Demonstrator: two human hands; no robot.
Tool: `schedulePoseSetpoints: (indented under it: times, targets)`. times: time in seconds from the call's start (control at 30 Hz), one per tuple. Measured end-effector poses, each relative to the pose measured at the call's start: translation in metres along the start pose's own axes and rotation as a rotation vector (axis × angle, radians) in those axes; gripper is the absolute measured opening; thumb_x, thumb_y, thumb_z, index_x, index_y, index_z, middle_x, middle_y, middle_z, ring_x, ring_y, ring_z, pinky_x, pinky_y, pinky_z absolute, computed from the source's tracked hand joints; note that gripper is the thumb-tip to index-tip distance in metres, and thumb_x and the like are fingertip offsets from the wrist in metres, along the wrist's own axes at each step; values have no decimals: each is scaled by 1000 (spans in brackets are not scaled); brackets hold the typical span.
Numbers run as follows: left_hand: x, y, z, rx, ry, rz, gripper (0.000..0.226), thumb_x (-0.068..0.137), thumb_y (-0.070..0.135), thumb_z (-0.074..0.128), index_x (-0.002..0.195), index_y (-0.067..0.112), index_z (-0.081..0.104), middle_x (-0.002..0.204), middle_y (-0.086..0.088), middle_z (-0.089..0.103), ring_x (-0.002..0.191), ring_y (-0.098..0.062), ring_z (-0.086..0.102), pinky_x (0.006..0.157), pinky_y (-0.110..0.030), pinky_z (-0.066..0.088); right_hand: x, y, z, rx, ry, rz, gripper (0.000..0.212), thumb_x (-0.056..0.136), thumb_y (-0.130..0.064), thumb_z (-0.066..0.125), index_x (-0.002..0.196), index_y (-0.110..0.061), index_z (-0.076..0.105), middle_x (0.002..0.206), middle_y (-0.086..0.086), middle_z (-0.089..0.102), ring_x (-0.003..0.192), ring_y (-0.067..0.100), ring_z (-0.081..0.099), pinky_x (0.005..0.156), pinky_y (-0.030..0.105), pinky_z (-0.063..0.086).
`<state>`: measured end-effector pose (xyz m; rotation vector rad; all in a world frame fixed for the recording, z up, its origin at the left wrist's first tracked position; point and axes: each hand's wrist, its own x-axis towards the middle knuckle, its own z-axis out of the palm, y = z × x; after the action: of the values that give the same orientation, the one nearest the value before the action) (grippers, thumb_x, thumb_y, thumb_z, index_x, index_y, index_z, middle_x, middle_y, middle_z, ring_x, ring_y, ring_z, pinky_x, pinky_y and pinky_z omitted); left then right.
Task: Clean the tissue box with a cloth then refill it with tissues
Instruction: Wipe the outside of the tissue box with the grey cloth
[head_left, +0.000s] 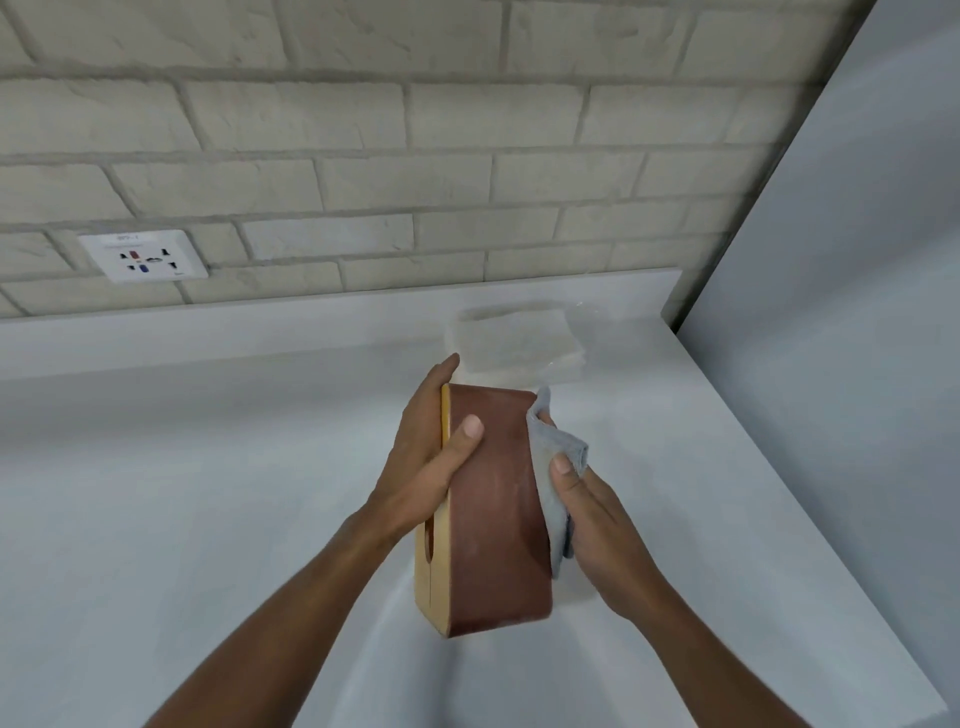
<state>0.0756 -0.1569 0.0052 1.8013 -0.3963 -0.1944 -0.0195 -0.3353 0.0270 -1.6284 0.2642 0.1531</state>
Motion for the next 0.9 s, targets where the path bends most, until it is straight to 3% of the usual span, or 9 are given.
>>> schedulePoseSetpoints:
  times: [0.13,0.2,0.37,0.5,0.57,0.63,0.7,0.8,0.9]
  targets:
    - [0,-9,-3,138,-63,71,105,80,92,43,161,43,-2,158,48,2,152,14,9,127,-33,17,8,4,-3,79,12,53,34,98,-52,40,116,-36,63,104,-14,75,96,0,69,79,15,53]
    - [0,-15,-2,139,-85,29,105,82,92,38,163,42,-5,160,44,0,149,19,6,128,-31,14,12,9,-4,135,26,89,29,102,-43,40,108,-32,66,92,-13,77,86,1,72,65,12,53]
    - [-2,-32,1,0,-85,-136,89,86,87,30,161,52,0,169,28,8,152,12,12,130,-41,18,18,21,-1,224,61,184,37,103,-39,41,114,-16,69,98,-2,78,93,11,73,74,22,53]
    - [-5,-41,-1,-50,-71,-176,78,92,81,29,160,54,2,165,37,11,152,13,11,131,-40,15,23,22,-5,186,45,191,36,104,-37,42,95,-17,69,71,-5,75,63,4,71,53,16,50]
    - [-6,-42,0,-39,-54,-175,74,95,77,29,160,54,1,161,44,9,152,14,9,131,-39,13,24,19,-5,146,-2,175,36,104,-38,40,98,-19,70,79,-5,77,72,6,73,59,16,52]
    - [-7,-43,1,-52,-51,-174,71,97,73,26,160,54,-2,167,34,8,152,13,10,131,-36,13,25,19,-4,88,-22,141,36,104,-40,39,107,-22,70,95,-4,78,90,9,73,70,16,53]
    - [-7,-44,3,-87,-53,-166,69,98,71,25,159,56,-2,170,28,7,152,13,11,129,-31,14,24,15,-3,26,-16,129,37,103,-42,39,108,-23,70,97,-4,77,92,11,72,72,15,52]
    - [-10,-48,4,-146,-28,-139,72,97,71,28,162,49,4,163,41,9,149,19,11,121,-14,17,25,5,-7,24,116,91,34,102,-42,44,96,-23,71,84,-1,77,79,13,73,66,21,54]
    - [-10,-50,3,-212,-3,-155,62,105,60,26,163,42,15,156,46,19,146,22,15,112,-2,20,31,-6,-15,6,266,38,23,101,-45,46,99,-33,66,100,-2,73,99,17,68,85,27,51]
